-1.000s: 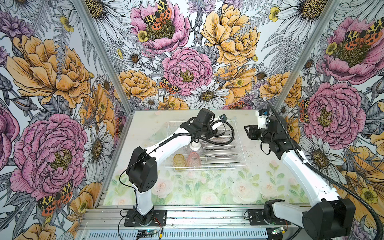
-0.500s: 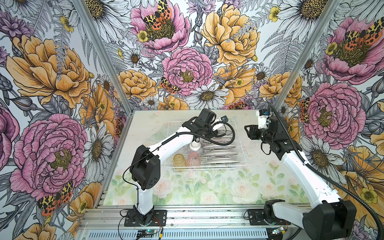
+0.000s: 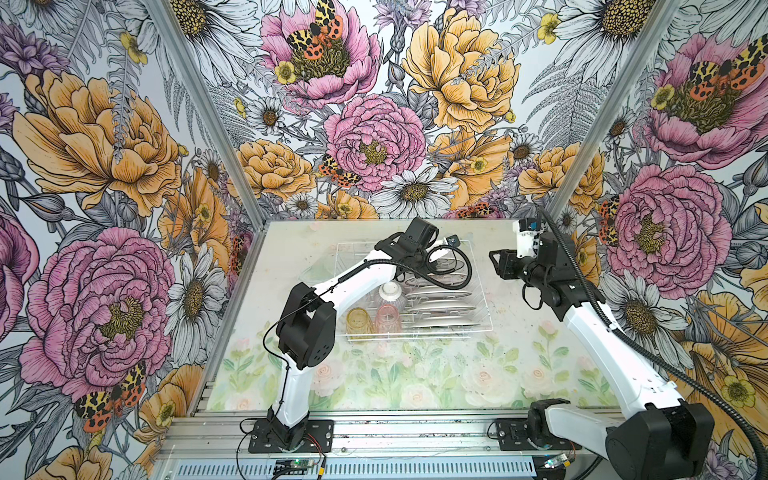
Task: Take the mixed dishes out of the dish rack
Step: 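Close the left gripper on the rim of the farthest white plate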
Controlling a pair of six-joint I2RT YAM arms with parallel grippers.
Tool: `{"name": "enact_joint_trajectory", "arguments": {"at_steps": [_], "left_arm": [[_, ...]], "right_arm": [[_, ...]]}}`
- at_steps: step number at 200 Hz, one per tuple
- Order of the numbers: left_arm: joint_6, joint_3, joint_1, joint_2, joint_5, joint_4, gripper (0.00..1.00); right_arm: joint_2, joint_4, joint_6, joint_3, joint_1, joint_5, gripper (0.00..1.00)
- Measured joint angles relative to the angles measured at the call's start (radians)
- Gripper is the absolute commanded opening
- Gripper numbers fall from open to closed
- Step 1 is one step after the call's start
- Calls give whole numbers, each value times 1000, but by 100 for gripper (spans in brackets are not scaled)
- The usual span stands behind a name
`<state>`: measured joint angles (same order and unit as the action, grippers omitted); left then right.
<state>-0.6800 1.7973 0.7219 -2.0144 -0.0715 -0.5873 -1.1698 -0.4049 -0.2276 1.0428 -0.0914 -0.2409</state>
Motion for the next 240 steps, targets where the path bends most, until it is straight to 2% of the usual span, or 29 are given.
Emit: {"name": "enact_joint_trajectory", "arguments": {"at_steps": [83,92,127,240], "left_arm": [[-59,5,-1,-21,-92,40,12],[-67,5,-2,-22,-104,49,7],[-98,3,-3,-23,-143,75,0],[-100,-53,22,-3,-229,137,0]], "right_arm": [[0,0,0,0,0,0,48],[0,0,0,0,0,0,48],[0,0,0,0,0,0,48],[0,0,0,0,0,0,48]]}}
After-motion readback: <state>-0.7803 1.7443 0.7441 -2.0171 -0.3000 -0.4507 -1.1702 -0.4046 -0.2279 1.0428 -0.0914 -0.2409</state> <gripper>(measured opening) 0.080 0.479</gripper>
